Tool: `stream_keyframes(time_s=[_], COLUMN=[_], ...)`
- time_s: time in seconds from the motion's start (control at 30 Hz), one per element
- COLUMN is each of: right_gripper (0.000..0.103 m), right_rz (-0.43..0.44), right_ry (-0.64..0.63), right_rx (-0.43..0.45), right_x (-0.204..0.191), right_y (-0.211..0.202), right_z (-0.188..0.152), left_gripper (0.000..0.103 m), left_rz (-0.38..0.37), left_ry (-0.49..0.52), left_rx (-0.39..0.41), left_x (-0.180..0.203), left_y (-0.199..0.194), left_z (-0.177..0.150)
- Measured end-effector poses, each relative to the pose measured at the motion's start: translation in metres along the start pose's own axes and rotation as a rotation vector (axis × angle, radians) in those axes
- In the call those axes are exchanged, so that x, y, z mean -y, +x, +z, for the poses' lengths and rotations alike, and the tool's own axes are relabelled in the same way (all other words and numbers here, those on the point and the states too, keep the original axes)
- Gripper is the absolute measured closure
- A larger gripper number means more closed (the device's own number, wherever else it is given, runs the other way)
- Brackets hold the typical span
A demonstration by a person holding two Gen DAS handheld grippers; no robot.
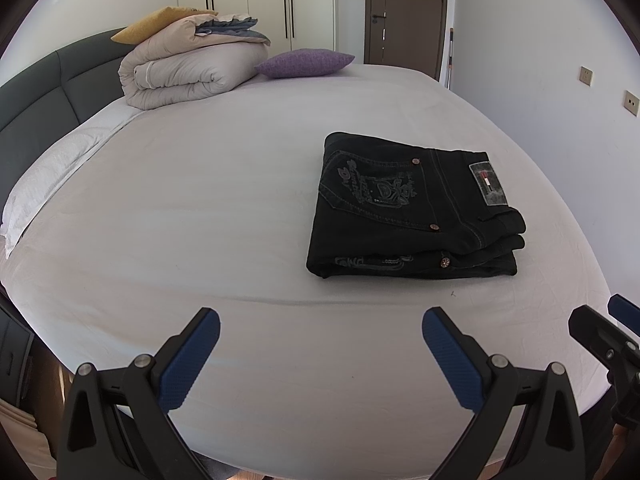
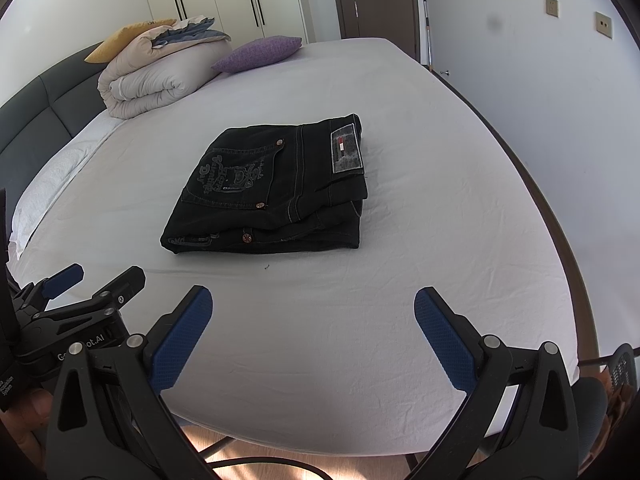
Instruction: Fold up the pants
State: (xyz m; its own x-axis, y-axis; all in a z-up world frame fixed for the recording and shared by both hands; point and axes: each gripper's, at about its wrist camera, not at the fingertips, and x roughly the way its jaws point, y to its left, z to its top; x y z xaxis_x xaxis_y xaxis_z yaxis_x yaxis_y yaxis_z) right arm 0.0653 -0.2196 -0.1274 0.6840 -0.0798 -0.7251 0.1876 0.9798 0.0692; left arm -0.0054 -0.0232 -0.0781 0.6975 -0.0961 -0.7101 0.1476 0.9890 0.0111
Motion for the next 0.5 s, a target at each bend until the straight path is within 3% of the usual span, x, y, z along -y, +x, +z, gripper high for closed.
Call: stream_keyframes(time_s=[0.5], right_gripper=[0.000], right_rz=[0.004], right_ry=[0.008], right_rx=[-0.008], right_x=[0.0011], right_y=[0.0025], right_z=[0.0001], left_gripper=[0.000], left_rz=[0.001], left_ry=[0.003], left_rx=[0.000], left_x=[-0.0048], left_y=[-0.0055], left_z=[-0.0110])
